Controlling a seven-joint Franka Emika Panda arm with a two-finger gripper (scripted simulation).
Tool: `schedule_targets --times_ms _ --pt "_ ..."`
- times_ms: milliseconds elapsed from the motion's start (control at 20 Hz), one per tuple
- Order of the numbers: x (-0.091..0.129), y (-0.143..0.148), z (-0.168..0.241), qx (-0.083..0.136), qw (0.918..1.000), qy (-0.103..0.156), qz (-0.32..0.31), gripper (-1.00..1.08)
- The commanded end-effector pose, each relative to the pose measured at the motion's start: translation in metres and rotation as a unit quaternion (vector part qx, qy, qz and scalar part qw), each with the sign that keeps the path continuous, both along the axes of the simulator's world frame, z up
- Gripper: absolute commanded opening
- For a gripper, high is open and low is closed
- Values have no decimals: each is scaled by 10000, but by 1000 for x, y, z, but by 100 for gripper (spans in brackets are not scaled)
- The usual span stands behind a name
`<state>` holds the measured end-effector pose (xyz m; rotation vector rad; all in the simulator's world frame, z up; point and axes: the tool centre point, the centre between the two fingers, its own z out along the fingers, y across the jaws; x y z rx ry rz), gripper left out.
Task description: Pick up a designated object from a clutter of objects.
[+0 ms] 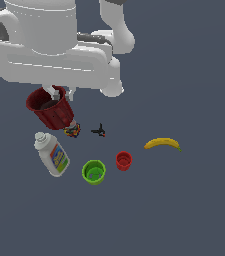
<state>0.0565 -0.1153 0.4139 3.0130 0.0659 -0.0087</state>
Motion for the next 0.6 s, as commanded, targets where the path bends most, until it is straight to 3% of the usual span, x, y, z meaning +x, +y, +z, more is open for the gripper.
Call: schedule_targets --times_ms 0,550 --pt "4 -1 11 -5 10000 -13 0 -100" --pt "11 -4 26 -8 10000 -13 -1 -100"
